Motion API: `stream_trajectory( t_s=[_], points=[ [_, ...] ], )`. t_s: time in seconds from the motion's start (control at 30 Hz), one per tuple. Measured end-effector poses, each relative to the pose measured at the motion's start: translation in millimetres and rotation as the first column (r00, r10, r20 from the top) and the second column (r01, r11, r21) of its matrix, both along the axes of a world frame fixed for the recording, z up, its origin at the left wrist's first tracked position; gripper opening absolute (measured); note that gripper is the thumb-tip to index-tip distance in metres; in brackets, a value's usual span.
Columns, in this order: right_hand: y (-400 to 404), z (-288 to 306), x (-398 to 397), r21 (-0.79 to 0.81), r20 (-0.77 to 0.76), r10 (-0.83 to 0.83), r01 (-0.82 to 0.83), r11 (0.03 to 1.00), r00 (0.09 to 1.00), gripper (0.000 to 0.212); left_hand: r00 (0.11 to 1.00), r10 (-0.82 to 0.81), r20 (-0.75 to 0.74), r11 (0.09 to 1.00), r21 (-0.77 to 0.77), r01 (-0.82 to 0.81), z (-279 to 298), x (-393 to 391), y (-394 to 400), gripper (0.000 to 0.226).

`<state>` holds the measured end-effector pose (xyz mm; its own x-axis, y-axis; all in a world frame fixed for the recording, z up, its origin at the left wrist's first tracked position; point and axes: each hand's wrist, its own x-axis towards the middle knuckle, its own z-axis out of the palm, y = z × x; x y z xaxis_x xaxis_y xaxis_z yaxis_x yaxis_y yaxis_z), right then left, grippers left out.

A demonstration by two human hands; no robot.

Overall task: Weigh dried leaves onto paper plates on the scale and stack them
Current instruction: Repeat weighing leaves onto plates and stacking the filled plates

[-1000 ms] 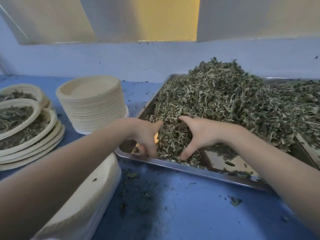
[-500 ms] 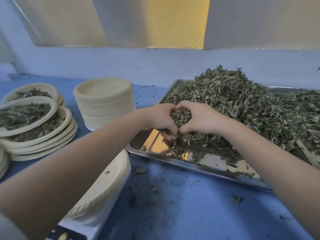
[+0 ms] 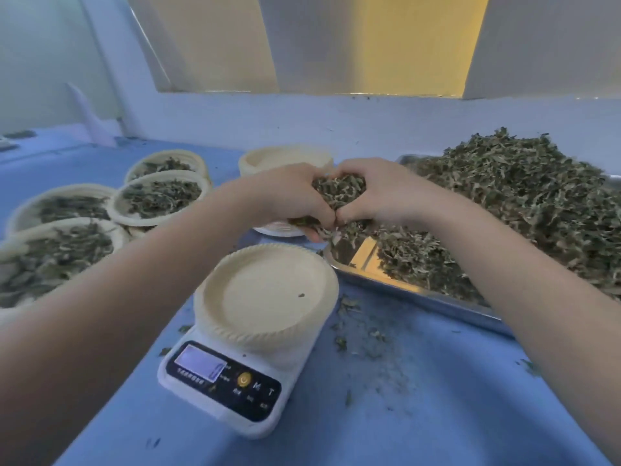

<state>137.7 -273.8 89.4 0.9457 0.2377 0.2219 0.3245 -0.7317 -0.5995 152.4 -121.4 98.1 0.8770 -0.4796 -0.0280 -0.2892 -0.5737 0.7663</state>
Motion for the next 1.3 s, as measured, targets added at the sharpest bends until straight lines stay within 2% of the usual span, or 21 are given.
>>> stream_trajectory(
  t_s=[0.1,0.2,0.3,0.4,0.5,0.63,0.73,0.97,1.3],
  points=[
    [38.8,-2.7,-1.8,0.006,-0.02,0.083,-0.083,0.997,0.996,0.049,0.996,0.075,-0.041,0.997,-0.009,-0.075,-2.3,-15.0,38.7,0.029],
    [58.4,-10.7,-8.5,0.003,-0.163,0.177,-0.179,0.984,0.971,0.046,0.992,0.095,-0.078,0.993,0.084,-0.088,-12.0,-29.6,68.0,0.035],
    [59.2,-15.8,-13.3,-0.208,-0.26,0.219,-0.276,0.938,0.94,0.057,0.994,0.09,-0.055,0.969,0.236,-0.074,-20.5,-35.2,87.0,0.06],
    [53.4,-14.5,-16.4,-0.201,-0.298,0.192,-0.258,0.945,0.935,0.063,0.995,0.091,-0.043,0.974,0.211,-0.08,-21.8,-33.2,98.5,0.074],
    [49.4,-13.0,-15.3,-0.175,-0.243,0.159,-0.204,0.963,0.957,0.058,0.993,0.109,-0.034,0.991,0.087,-0.106,-23.9,-30.8,99.3,0.06],
    [51.8,-13.2,-15.1,-0.162,-0.158,0.149,-0.175,0.971,0.976,0.046,0.991,0.127,0.03,0.992,0.012,-0.127,-28.4,-27.3,94.4,0.034],
    [55.3,-15.6,-14.8,-0.177,-0.111,0.155,-0.173,0.969,0.982,0.039,0.986,0.16,0.052,0.987,-0.029,-0.158,-30.3,-26.8,95.1,0.024],
    [69.5,-18.3,-12.0,-0.166,-0.06,0.162,-0.17,0.971,0.985,0.038,0.978,0.19,0.084,0.98,-0.069,-0.185,-33.7,-28.2,103.3,0.015],
    [78.3,-24.9,-12.0,-0.203,-0.019,0.168,-0.168,0.965,0.986,0.028,0.976,0.191,0.101,0.981,-0.062,-0.186,-41.2,-30.2,104.5,0.018]
  ],
)
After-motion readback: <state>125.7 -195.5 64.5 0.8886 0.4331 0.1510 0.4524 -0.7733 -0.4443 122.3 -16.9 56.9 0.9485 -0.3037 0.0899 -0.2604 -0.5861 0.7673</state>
